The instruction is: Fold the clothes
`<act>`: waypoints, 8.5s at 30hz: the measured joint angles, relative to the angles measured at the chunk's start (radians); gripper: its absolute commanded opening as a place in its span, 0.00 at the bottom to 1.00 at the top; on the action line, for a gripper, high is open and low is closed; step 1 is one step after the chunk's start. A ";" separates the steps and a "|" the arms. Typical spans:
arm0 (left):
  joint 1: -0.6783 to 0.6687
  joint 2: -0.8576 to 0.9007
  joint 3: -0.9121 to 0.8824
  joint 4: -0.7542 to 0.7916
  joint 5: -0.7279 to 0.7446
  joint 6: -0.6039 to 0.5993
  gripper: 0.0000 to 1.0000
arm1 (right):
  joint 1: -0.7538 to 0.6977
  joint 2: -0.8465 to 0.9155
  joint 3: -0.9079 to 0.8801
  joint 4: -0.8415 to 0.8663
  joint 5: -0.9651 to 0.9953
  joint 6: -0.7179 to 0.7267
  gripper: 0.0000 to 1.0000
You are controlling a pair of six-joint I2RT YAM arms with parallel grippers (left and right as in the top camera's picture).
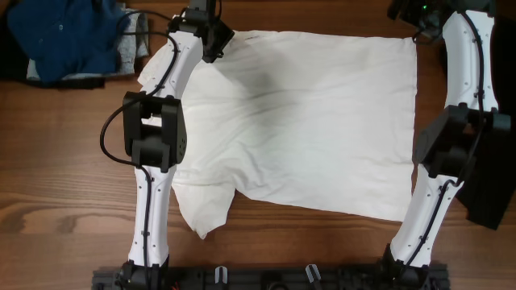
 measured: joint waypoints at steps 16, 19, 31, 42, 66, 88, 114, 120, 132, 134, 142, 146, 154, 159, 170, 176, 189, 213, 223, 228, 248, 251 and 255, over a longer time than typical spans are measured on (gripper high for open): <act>0.040 0.023 0.000 0.010 0.021 -0.003 0.08 | 0.000 0.029 0.000 0.058 0.015 -0.015 0.99; 0.040 0.024 0.000 0.010 0.021 -0.005 0.04 | 0.000 0.060 0.000 0.065 0.019 -0.016 1.00; 0.039 0.027 0.004 0.048 0.029 0.000 0.45 | -0.005 0.135 0.000 0.100 0.030 -0.018 1.00; 0.039 0.027 0.008 0.052 0.062 -0.004 0.48 | -0.005 0.135 0.000 0.101 0.034 -0.018 1.00; 0.042 0.030 0.008 0.093 0.108 -0.004 0.04 | -0.005 0.135 0.000 0.085 0.087 -0.018 0.99; 0.042 0.030 0.008 0.092 0.108 -0.004 0.04 | -0.089 0.276 -0.002 0.196 0.149 -0.116 0.87; 0.042 0.030 0.008 0.092 0.108 -0.004 0.04 | -0.059 0.280 -0.002 0.251 0.149 -0.147 0.21; 0.042 0.030 0.008 0.092 0.108 -0.004 0.04 | -0.059 0.280 -0.002 0.251 0.149 -0.144 0.19; 0.042 0.030 0.008 0.092 0.108 -0.004 0.04 | -0.059 0.280 -0.002 0.283 0.150 -0.129 0.52; 0.042 0.030 0.008 0.092 0.108 -0.004 0.04 | -0.059 0.280 -0.002 0.288 0.150 -0.129 0.52; 0.042 0.030 0.008 0.092 0.108 -0.004 0.04 | -0.059 0.298 -0.002 0.292 0.148 -0.126 0.41; 0.042 0.030 0.008 0.092 0.108 -0.004 0.04 | -0.059 0.304 -0.002 0.300 0.146 -0.124 0.27; 0.042 0.030 0.008 0.092 0.108 -0.004 0.04 | -0.059 0.304 -0.002 0.299 0.142 -0.121 0.04; 0.042 0.030 0.008 0.092 0.108 0.001 0.04 | -0.059 0.304 -0.002 0.296 0.143 -0.103 0.04; 0.042 0.015 0.007 0.021 0.095 0.099 0.04 | -0.059 0.304 -0.002 0.292 0.150 -0.062 0.04; 0.042 -0.039 0.007 -0.051 0.059 0.118 0.04 | -0.059 0.302 -0.002 0.277 0.177 -0.037 0.04; 0.047 -0.163 0.007 -0.294 -0.023 0.151 0.07 | -0.061 0.279 -0.002 0.175 0.213 0.036 0.04; 0.025 -0.007 0.007 -0.008 0.108 0.123 0.73 | -0.061 0.277 -0.002 0.175 0.213 0.055 0.04; 0.025 -0.002 0.006 0.033 0.112 0.101 0.53 | -0.061 0.278 -0.002 0.175 0.213 0.055 0.04; 0.025 0.000 0.006 0.034 0.112 0.101 0.41 | -0.061 0.277 -0.002 0.175 0.213 0.055 0.04; 0.028 0.030 0.006 0.016 0.119 0.098 0.04 | -0.061 0.277 -0.002 0.175 0.213 0.055 0.04; 0.030 0.017 0.006 -0.011 0.113 0.098 0.04 | -0.061 0.277 -0.002 0.175 0.213 0.055 0.04; 0.031 -0.040 0.006 -0.090 0.081 0.099 0.04 | -0.061 0.277 -0.002 0.174 0.217 0.055 0.04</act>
